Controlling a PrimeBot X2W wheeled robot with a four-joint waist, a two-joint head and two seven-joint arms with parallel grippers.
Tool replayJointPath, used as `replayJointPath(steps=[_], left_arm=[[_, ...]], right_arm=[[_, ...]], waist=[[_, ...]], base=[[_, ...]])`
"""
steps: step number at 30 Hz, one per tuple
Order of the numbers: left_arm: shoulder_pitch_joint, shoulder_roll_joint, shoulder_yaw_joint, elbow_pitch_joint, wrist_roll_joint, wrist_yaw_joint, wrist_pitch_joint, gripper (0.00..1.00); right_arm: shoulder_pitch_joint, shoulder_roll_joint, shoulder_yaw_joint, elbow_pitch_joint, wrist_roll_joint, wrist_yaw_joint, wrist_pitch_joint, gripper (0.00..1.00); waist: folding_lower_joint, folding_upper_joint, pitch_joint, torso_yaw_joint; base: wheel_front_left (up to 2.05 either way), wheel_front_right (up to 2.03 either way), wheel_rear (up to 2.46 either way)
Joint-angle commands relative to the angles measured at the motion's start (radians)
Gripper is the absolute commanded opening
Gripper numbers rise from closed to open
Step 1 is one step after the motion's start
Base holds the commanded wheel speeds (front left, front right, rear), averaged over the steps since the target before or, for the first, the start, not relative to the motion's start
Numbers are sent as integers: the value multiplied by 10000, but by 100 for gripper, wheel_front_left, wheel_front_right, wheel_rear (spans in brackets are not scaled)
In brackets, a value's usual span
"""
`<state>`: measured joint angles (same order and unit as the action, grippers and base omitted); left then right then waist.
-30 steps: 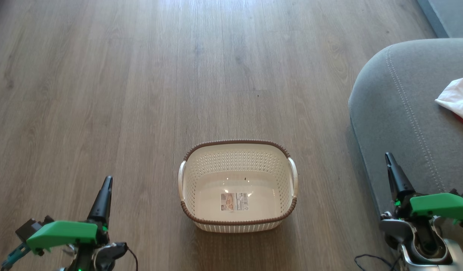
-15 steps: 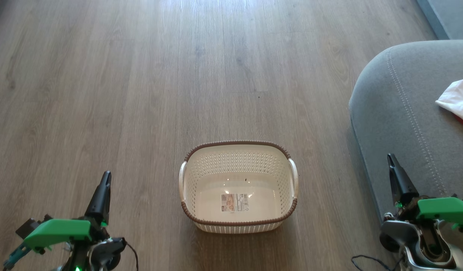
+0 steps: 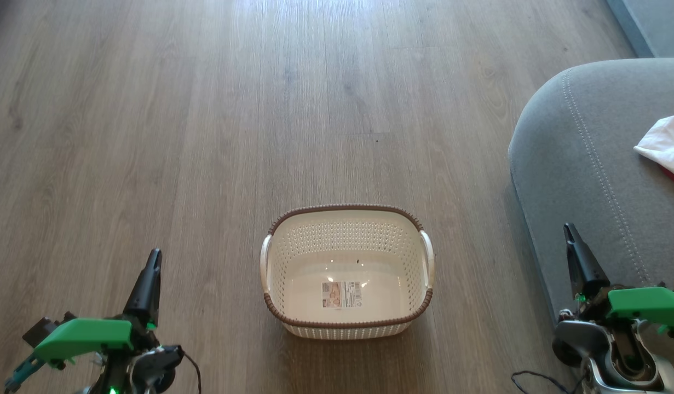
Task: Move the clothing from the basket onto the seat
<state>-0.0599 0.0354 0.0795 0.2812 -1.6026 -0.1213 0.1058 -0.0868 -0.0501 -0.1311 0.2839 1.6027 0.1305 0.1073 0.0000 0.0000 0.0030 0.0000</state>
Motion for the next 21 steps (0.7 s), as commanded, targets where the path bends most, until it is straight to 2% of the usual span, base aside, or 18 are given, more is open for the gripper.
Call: replayJointPath(steps=[1, 21], left_arm=[[-483, 148, 344, -358, -60, -94, 75, 0], [-482, 148, 343, -359, -61, -94, 75, 0]], right_arm=[[-211, -1, 171, -391, 57, 2, 61, 0], [-211, -1, 171, -391, 58, 2, 60, 0]], waist=[[0, 0, 1, 0], [0, 0, 1, 0]], base=[[0, 0, 0], [0, 0, 0]])
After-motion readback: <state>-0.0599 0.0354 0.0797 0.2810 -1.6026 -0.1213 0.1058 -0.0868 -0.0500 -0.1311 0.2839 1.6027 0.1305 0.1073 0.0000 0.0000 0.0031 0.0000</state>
